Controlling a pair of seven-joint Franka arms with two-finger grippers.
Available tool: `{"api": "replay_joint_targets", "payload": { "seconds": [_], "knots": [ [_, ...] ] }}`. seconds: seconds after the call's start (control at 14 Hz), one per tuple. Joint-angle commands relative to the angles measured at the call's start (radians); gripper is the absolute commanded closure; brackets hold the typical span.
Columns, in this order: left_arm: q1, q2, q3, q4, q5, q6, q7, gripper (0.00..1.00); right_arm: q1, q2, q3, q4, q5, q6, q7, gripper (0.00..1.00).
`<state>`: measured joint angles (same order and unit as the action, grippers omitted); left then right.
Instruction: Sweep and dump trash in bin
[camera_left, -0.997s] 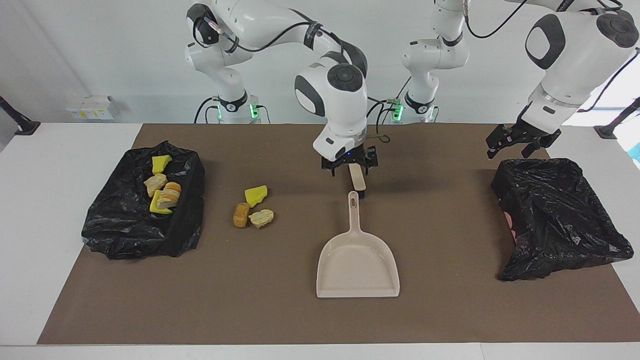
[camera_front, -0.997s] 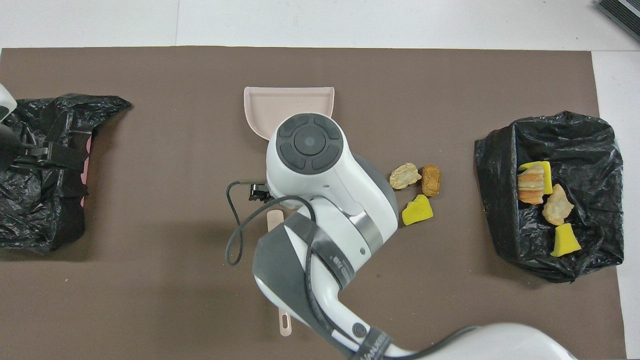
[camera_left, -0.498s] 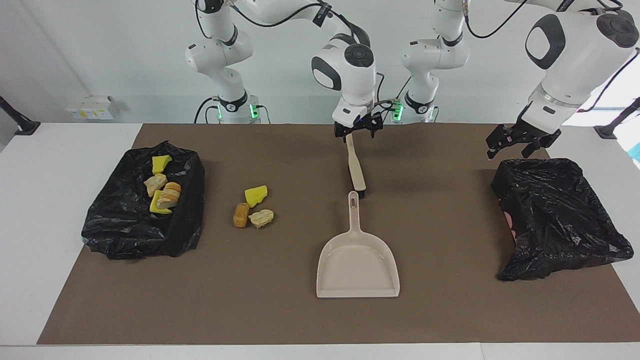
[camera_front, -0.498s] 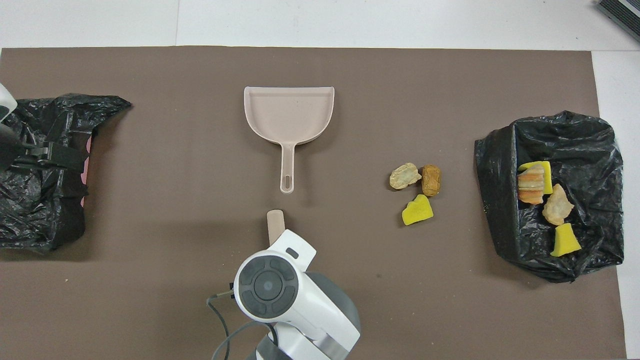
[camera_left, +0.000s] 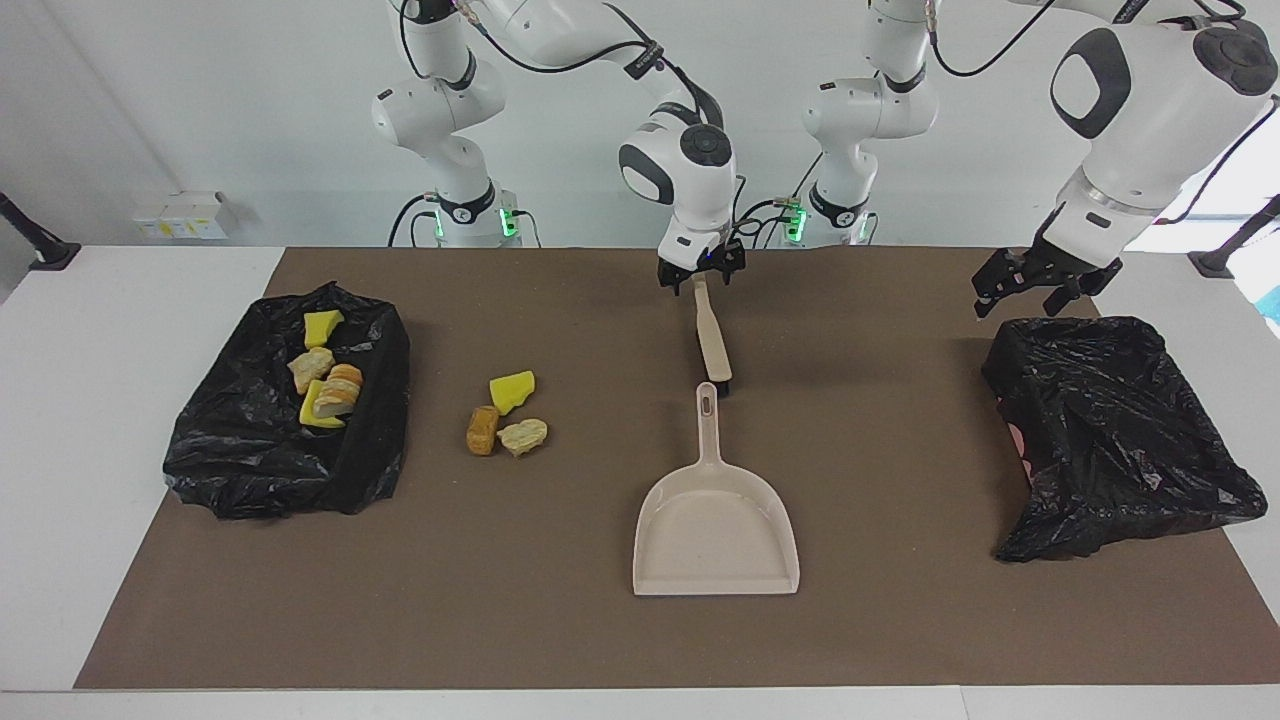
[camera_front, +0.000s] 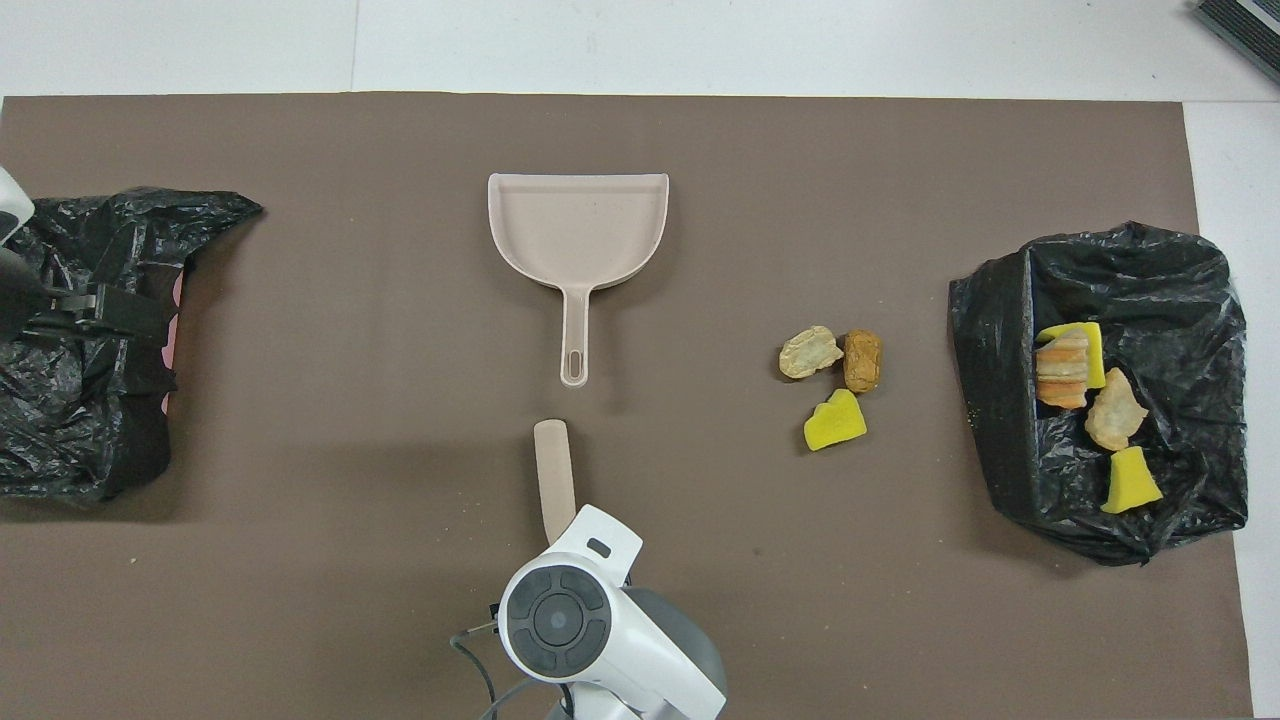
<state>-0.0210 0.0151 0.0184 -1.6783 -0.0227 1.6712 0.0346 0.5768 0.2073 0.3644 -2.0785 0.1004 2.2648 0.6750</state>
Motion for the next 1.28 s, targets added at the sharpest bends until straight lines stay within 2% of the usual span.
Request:
{"api": "replay_joint_targets", "payload": {
  "seconds": [0.0, 0.07, 0.14, 0.28, 0.43, 0.5, 0.64, 0.85, 1.0, 1.21],
  "knots": [
    [0.0, -0.017, 0.002, -0.015, 0.02, 0.004, 0.002, 0.0, 0.005, -0.036, -0.004, -0.029, 0.028, 0.006, -0.031, 0.0],
    [0.0, -0.017, 0.002, -0.015, 0.02, 0.004, 0.001, 0.0, 0.003, -0.04, -0.004, -0.032, 0.028, 0.004, -0.037, 0.06],
    [-0.002, -0.017, 0.002, -0.015, 0.02, 0.004, 0.001, 0.0, 0.005, -0.045, -0.004, -0.038, 0.028, 0.002, -0.041, 0.23],
    [0.0, -0.017, 0.002, -0.015, 0.02, 0.004, 0.001, 0.0, 0.003, -0.048, -0.004, -0.051, 0.028, 0.004, -0.043, 0.44],
    [0.0, -0.017, 0.002, -0.015, 0.02, 0.004, 0.001, 0.0, 0.009, -0.052, -0.005, -0.052, 0.025, 0.002, -0.041, 0.88],
    [0.0, -0.017, 0.002, -0.015, 0.02, 0.004, 0.001, 0.0, 0.009, -0.051, -0.005, -0.052, 0.025, 0.002, -0.037, 1.0],
    [0.0, -0.018, 0.002, -0.015, 0.02, -0.001, 0.002, 0.0, 0.006, -0.046, -0.007, -0.034, 0.01, -0.045, -0.04, 1.0],
    [-0.017, -0.026, -0.006, -0.029, 0.015, 0.005, -0.007, 0.0, -0.02, -0.061, -0.015, 0.044, 0.009, -0.215, -0.046, 1.0],
    [-0.068, -0.026, -0.008, -0.034, 0.013, 0.024, -0.005, 0.0, -0.081, -0.156, -0.01, 0.04, 0.01, -0.313, -0.083, 1.0],
    [-0.154, -0.015, -0.006, -0.044, 0.013, 0.088, -0.063, 0.0, -0.213, -0.293, -0.01, 0.034, 0.025, -0.563, -0.226, 1.0]
  ]
}}
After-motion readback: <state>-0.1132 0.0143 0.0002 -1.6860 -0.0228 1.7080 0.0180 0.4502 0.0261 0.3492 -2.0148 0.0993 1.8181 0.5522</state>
